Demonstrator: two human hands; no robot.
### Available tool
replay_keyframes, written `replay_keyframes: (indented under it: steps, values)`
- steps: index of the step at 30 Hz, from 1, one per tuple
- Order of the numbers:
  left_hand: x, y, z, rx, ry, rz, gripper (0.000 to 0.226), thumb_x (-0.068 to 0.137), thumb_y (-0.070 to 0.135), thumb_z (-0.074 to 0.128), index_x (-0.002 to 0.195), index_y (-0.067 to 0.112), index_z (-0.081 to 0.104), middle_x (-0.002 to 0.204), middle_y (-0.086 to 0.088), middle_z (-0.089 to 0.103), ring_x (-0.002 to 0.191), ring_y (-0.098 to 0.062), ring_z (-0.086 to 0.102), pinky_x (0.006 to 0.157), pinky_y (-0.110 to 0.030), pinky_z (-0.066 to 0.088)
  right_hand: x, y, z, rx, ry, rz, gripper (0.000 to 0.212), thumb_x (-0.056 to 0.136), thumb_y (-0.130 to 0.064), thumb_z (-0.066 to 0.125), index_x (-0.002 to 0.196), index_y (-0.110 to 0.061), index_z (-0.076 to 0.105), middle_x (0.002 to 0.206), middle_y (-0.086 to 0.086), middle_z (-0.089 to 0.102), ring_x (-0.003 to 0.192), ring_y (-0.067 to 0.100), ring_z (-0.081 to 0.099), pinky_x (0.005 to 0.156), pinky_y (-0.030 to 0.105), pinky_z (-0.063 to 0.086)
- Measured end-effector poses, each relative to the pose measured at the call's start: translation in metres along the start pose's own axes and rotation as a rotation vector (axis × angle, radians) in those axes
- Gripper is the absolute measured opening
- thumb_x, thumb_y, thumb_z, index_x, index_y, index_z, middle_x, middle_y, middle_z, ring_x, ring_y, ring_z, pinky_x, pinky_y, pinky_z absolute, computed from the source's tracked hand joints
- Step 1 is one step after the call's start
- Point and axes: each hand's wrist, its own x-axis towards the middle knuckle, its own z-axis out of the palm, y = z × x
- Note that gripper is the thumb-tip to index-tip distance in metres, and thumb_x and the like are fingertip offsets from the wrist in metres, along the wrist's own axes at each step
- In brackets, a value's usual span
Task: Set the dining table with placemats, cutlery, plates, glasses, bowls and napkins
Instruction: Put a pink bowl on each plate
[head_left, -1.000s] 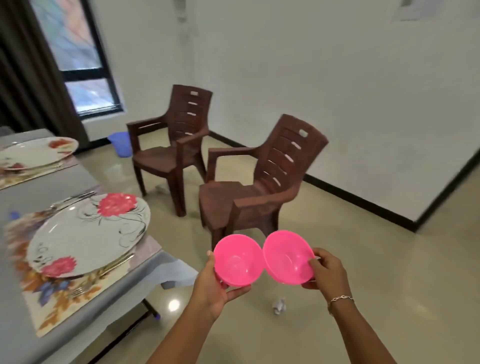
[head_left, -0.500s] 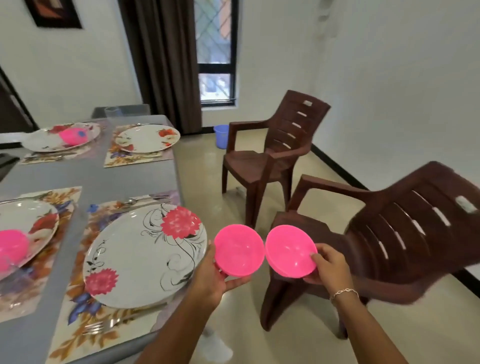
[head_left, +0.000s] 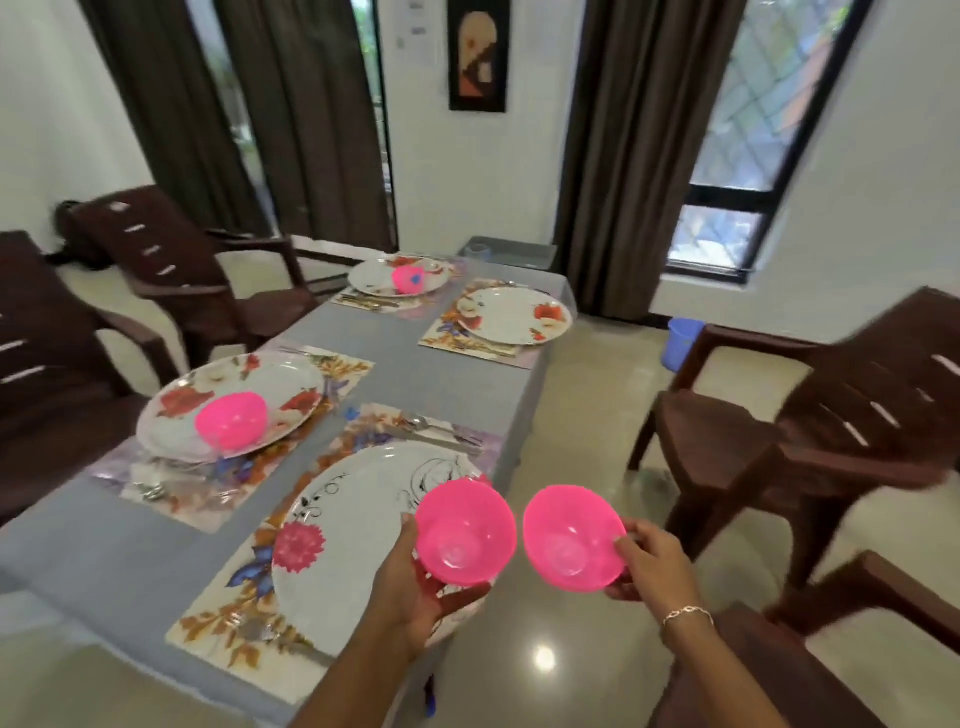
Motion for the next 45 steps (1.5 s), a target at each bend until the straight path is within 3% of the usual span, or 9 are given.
replay_keyframes:
  steps: [4, 14, 19, 24, 31, 35, 39, 42, 45]
  values:
    - [0.015, 0.016, -0.017, -0.119, 0.136, 0.086, 0.04, 0.097, 0.044, 0.038, 0.114, 0.01, 0.05, 0.1, -0.019, 0.057, 0.092, -0.041, 0.055, 0.07, -0.054, 0.05, 0.039, -0.011, 0.034, -0.025, -0.148, -0.001, 0.019, 0.089, 0.003, 0.048, 0.102, -0.007, 0.058, 0.073, 0.017, 0.056, 0.05, 0.026, 0.054, 0.042, 0.029, 0.051]
    - [0.075, 0.086, -0.08, -0.357, 0.301, 0.251, 0.045, 0.096, 0.045, 0.039, 0.13, 0.015, 0.044, 0.127, -0.019, 0.047, 0.116, -0.045, 0.048, 0.05, -0.055, 0.055, 0.119, -0.063, 0.183, -0.168, -0.464, -0.072, 0.018, 0.086, 0.003, 0.05, 0.094, -0.011, 0.06, 0.08, 0.01, 0.061, 0.074, 0.038, 0.064, 0.062, 0.05, 0.057]
    - [0.09, 0.108, -0.106, -0.471, 0.337, 0.265, 0.052, 0.096, 0.045, 0.041, 0.134, 0.01, 0.04, 0.121, -0.023, 0.048, 0.096, -0.045, 0.055, 0.048, -0.055, 0.054, 0.138, -0.069, 0.239, -0.213, -0.545, -0.047, 0.018, 0.086, 0.004, 0.049, 0.096, -0.009, 0.057, 0.081, 0.012, 0.059, 0.06, 0.031, 0.061, 0.052, 0.04, 0.057]
    - [0.088, 0.119, -0.116, -0.565, 0.373, 0.321, 0.045, 0.096, 0.043, 0.042, 0.13, 0.013, 0.043, 0.123, -0.022, 0.048, 0.093, -0.041, 0.056, 0.047, -0.053, 0.055, 0.146, -0.065, 0.276, -0.328, -0.616, -0.037, 0.02, 0.083, 0.002, 0.05, 0.094, -0.012, 0.059, 0.089, 0.018, 0.063, 0.083, 0.042, 0.064, 0.068, 0.054, 0.056]
    - [0.088, 0.111, -0.11, -0.651, 0.394, 0.313, 0.049, 0.095, 0.044, 0.042, 0.133, 0.013, 0.041, 0.129, -0.023, 0.047, 0.098, -0.043, 0.055, 0.048, -0.052, 0.055, 0.158, -0.059, 0.292, -0.42, -0.682, -0.023, 0.016, 0.084, -0.002, 0.053, 0.086, -0.018, 0.057, 0.096, 0.019, 0.064, 0.088, 0.04, 0.063, 0.077, 0.055, 0.054]
    - [0.094, 0.109, -0.09, -0.623, 0.394, 0.324, 0.044, 0.096, 0.044, 0.041, 0.129, 0.014, 0.044, 0.115, -0.019, 0.053, 0.103, -0.043, 0.055, 0.054, -0.055, 0.054, 0.168, -0.07, 0.287, -0.458, -0.713, -0.058, 0.01, 0.088, -0.015, 0.058, 0.096, -0.011, 0.056, 0.079, 0.011, 0.062, 0.067, 0.028, 0.061, 0.066, 0.043, 0.057]
    - [0.111, 0.109, -0.05, -0.578, 0.406, 0.361, 0.044, 0.096, 0.043, 0.041, 0.13, 0.016, 0.047, 0.126, -0.018, 0.051, 0.114, -0.042, 0.051, 0.055, -0.057, 0.055, 0.188, -0.09, 0.271, -0.513, -0.658, -0.334, 0.013, 0.086, -0.019, 0.061, 0.096, -0.011, 0.061, 0.087, 0.009, 0.062, 0.075, 0.026, 0.059, 0.072, 0.044, 0.055]
    - [0.138, 0.104, 0.0, -0.543, 0.383, 0.34, 0.041, 0.095, 0.042, 0.043, 0.124, 0.014, 0.05, 0.118, -0.018, 0.054, 0.107, -0.043, 0.054, 0.052, -0.056, 0.055, 0.207, -0.114, 0.244, -0.285, -0.832, -0.264, 0.008, 0.091, -0.019, 0.056, 0.09, -0.012, 0.061, 0.084, 0.01, 0.063, 0.055, 0.019, 0.052, 0.046, 0.026, 0.044]
    - [0.174, 0.096, 0.058, -0.53, 0.379, 0.3, 0.043, 0.091, 0.042, 0.049, 0.121, 0.011, 0.051, 0.115, -0.02, 0.055, 0.108, -0.044, 0.054, 0.05, -0.055, 0.055, 0.237, -0.134, 0.205, -0.141, -1.003, -0.112, 0.014, 0.094, -0.023, 0.051, 0.091, -0.015, 0.062, 0.075, 0.003, 0.06, 0.049, 0.017, 0.05, 0.042, 0.021, 0.036]
